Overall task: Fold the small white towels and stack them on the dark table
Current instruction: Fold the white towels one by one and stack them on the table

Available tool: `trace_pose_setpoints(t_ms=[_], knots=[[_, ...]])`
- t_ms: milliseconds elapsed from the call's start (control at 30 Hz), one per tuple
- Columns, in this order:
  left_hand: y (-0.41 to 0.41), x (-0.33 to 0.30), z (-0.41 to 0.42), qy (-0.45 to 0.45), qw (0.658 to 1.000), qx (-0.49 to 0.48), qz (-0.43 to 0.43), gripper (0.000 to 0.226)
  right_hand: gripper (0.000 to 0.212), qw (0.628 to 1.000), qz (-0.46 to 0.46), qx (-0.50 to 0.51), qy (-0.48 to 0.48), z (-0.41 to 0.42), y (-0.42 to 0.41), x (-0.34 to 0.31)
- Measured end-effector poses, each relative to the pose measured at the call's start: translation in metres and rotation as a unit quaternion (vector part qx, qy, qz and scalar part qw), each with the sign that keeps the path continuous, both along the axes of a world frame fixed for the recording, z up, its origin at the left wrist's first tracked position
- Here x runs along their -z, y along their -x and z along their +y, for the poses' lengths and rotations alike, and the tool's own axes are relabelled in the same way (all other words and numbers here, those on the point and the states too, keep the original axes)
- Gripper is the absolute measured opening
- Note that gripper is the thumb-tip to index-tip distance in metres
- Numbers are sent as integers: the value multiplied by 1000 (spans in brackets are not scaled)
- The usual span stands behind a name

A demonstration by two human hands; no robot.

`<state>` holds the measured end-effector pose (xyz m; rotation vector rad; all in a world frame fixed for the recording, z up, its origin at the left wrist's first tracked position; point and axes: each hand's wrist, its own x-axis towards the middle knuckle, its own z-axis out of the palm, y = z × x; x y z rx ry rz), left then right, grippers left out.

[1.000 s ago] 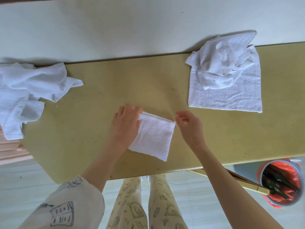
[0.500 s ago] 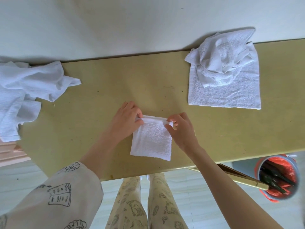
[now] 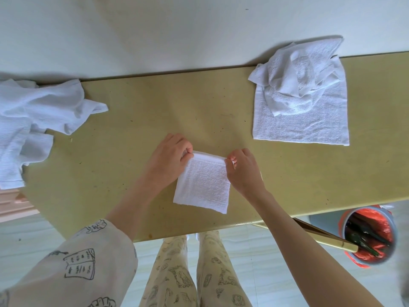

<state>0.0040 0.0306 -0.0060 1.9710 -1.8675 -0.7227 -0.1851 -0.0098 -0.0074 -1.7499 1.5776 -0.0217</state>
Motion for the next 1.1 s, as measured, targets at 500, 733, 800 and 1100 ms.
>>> trace_pose_setpoints(t_ms=[500, 733, 800, 1100], knots=[[5, 14, -1, -53, 995, -66, 53, 6, 24, 999, 43, -4, 20, 1, -4, -2], [16, 25, 20, 26, 995, -89, 22, 12, 20, 998, 17, 54, 35, 4, -8, 5], [19, 28, 24, 46, 994, -100, 13, 19, 15, 994, -8, 105, 35, 5, -11, 6], [21, 34, 27, 91, 986, -136, 44, 20, 2, 978, -77, 194, 23, 4, -15, 9]])
